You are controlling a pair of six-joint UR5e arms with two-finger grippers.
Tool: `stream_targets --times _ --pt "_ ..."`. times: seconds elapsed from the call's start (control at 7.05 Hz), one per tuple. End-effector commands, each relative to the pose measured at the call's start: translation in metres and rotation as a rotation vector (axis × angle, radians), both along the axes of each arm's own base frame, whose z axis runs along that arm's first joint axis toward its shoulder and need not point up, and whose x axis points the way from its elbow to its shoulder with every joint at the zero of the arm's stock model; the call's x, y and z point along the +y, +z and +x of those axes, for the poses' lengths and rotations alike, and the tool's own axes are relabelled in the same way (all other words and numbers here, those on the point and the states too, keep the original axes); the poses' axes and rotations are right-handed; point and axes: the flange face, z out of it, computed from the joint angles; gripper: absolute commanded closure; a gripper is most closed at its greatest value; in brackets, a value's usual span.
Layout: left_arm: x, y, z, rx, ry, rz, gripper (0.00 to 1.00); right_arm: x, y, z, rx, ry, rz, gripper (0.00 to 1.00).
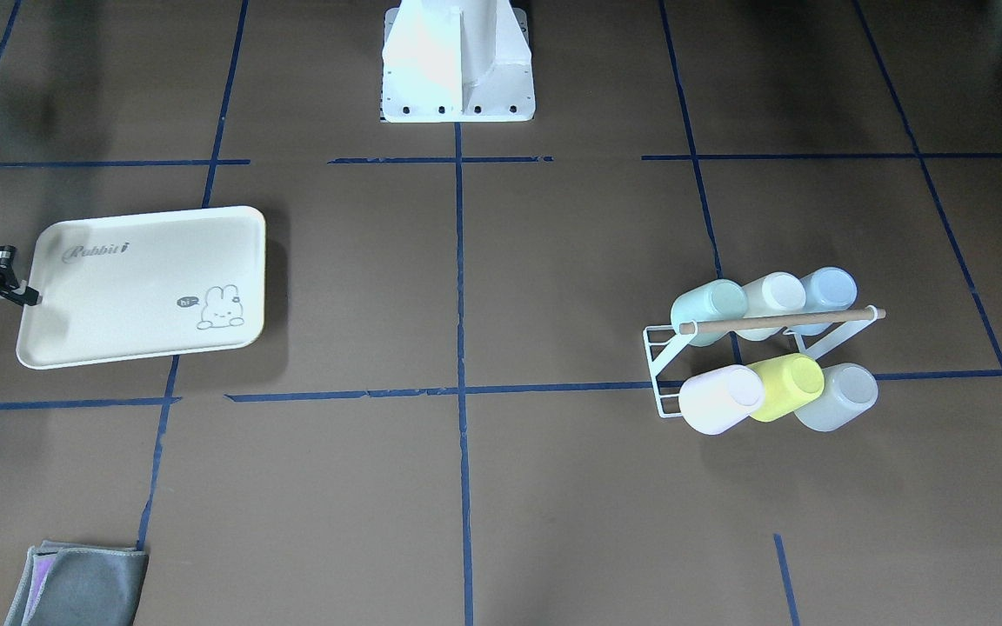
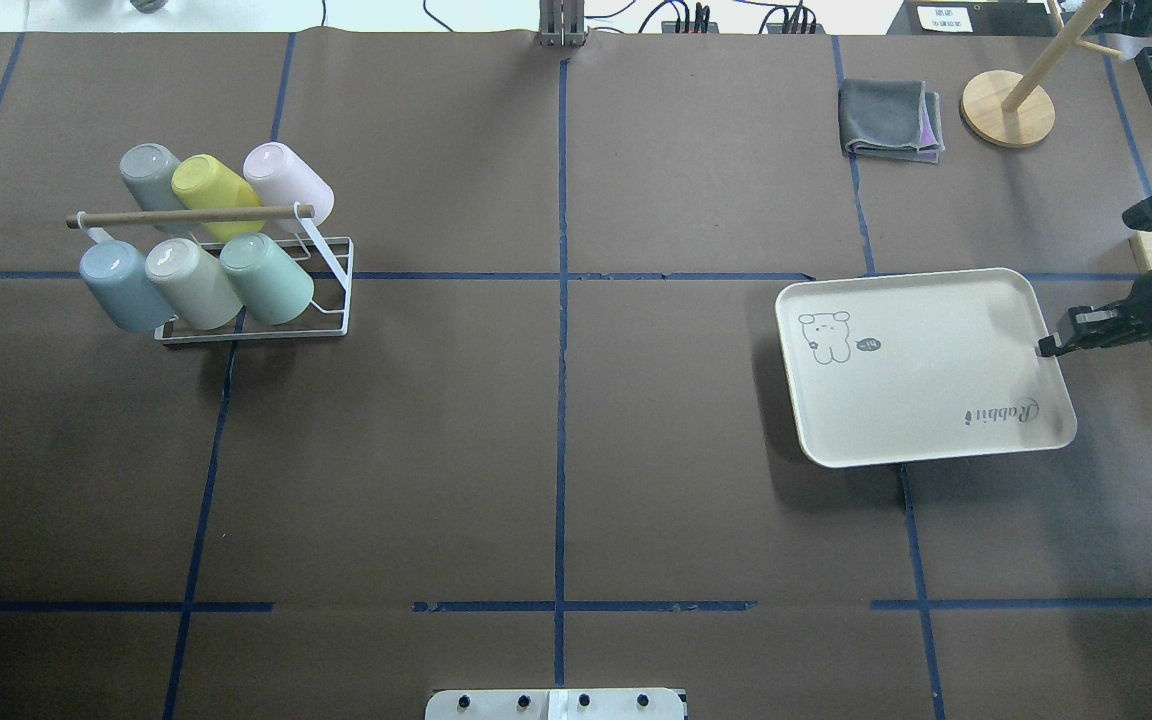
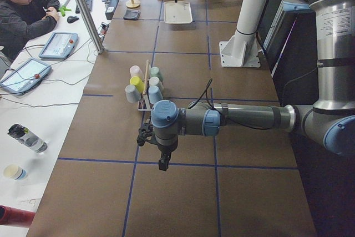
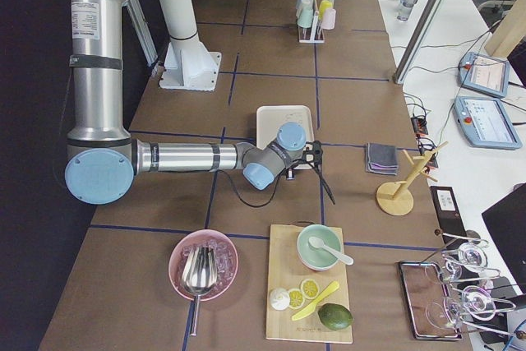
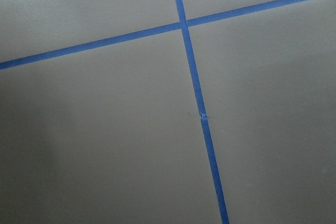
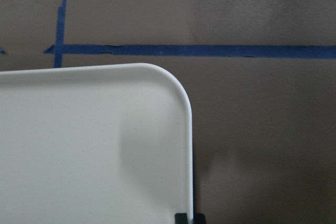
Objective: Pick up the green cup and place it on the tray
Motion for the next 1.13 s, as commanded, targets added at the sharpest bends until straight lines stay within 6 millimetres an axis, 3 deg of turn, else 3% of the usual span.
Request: stream_targets --times 0.0,0.28,0.57,0.71,0.99 --pt "0.000 -0.002 0.000 0.001 0.000 0.004 0.00 -0.020 -0.054 -0.052 -0.054 0.015 -0.047 1.00" --pt "0.000 -0.003 0.000 0.000 0.000 0.005 0.00 -0.027 -0.094 -0.090 -0.094 0.002 -0.059 1.00" --pt "0.000 -0.003 0.000 0.000 0.000 0.005 0.00 -0.039 -0.124 -0.106 -0.110 -0.005 -0.046 1.00" --pt "0.000 -0.002 0.001 0.000 0.002 0.004 0.00 -0.047 -0.146 -0.117 -0.102 -0.009 -0.055 1.00" --pt "0.000 0.000 0.001 0.000 0.002 0.001 0.00 -0.040 -0.205 -0.149 -0.032 -0.002 -0.065 1.00"
